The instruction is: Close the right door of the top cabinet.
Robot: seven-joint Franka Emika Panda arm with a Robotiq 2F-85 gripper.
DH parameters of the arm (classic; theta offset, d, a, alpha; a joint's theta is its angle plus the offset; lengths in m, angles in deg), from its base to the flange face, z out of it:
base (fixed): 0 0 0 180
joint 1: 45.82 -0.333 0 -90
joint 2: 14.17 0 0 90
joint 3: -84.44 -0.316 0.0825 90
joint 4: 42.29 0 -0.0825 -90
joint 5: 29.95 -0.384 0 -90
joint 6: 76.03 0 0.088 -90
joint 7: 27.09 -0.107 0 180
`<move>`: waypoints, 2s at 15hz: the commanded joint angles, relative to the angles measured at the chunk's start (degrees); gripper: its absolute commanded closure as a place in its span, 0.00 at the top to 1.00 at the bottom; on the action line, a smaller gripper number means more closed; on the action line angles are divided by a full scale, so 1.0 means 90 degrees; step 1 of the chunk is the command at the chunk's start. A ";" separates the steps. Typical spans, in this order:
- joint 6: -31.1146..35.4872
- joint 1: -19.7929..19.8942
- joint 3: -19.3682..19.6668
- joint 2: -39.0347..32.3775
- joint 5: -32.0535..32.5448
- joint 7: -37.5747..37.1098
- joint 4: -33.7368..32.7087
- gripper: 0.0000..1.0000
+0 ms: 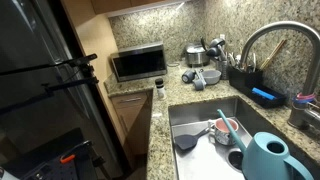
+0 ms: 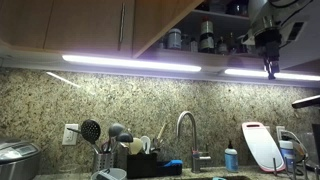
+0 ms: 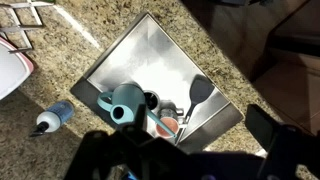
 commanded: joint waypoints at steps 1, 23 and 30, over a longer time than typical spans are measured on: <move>-0.0007 0.0074 -0.0062 -0.0011 -0.0028 0.0023 -0.0010 1.00; 0.0230 -0.0879 -0.1462 0.3440 0.3903 0.0105 0.4168 1.00; 0.0215 -0.2273 -0.1997 0.3577 0.3938 0.0466 0.3941 1.00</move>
